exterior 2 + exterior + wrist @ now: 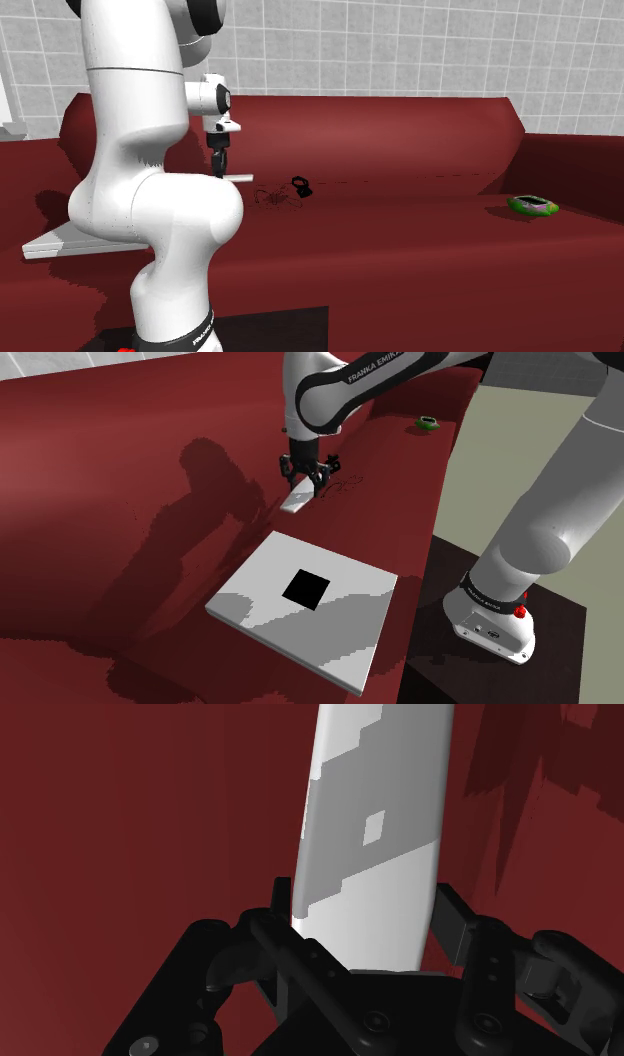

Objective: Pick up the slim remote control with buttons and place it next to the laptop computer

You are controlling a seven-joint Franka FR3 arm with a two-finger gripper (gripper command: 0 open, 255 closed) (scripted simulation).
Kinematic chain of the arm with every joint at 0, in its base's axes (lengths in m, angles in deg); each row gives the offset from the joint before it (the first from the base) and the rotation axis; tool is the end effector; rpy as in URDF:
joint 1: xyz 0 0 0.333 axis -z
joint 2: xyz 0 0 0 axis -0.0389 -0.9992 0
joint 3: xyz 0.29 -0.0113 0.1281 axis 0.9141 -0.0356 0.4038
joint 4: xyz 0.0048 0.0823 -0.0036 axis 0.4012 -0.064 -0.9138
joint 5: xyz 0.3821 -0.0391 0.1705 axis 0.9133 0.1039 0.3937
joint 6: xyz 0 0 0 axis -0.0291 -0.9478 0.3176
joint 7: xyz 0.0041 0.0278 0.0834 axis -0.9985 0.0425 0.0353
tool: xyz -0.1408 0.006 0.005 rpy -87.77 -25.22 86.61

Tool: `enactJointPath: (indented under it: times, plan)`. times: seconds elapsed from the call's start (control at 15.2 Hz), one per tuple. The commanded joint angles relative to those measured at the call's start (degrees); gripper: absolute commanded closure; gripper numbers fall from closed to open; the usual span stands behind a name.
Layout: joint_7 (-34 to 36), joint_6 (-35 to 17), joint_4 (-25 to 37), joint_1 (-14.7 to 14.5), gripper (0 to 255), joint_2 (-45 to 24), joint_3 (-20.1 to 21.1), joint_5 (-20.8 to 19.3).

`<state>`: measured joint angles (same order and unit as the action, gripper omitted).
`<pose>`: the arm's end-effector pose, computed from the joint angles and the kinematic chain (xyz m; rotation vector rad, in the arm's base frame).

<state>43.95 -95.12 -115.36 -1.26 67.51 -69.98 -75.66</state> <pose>0.5331 0.1564 0.3613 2.5029 -1.8898 -0.0039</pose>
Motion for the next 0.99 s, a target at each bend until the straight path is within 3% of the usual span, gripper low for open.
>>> enactJointPath:
  times: [0.0, 0.66, 0.92]
  plan:
    - [0.17, -1.70, -1.01, -0.01, 255, -0.68, 0.03, -0.24]
    - [1.36, -9.20, -4.49, -0.14, 255, -4.90, 0.05, -1.88]
    - [1.48, -9.76, -4.70, -0.15, 255, -5.26, 0.04, -2.04]
